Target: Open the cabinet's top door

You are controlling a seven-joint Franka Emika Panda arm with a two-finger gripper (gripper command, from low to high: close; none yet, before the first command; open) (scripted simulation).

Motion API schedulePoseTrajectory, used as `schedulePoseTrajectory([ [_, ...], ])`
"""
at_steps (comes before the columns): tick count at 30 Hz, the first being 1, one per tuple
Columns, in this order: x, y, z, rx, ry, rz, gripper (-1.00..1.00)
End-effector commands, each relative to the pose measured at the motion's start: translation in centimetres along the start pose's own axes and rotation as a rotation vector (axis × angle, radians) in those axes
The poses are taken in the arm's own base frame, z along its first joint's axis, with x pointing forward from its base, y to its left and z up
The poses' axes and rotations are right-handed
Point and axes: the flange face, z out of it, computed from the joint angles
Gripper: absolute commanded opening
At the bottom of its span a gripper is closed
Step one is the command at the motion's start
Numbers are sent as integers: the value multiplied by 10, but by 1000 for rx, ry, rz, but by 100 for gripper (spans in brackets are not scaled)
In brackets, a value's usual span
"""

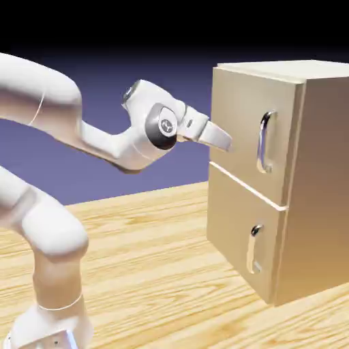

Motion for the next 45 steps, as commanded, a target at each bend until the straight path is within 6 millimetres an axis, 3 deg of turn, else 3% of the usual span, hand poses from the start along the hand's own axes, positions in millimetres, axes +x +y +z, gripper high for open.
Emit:
schedulePoseTrajectory([
  [1,1,0,-2,6,10,0,100],
  [13,10,15,-12,90,136,11,100],
  [25,22,44,-5,205,259,47,100],
  [40,36,90,30,397,371,107,100],
  [42,36,92,32,405,374,110,100],
  [45,48,81,58,406,372,112,100],
])
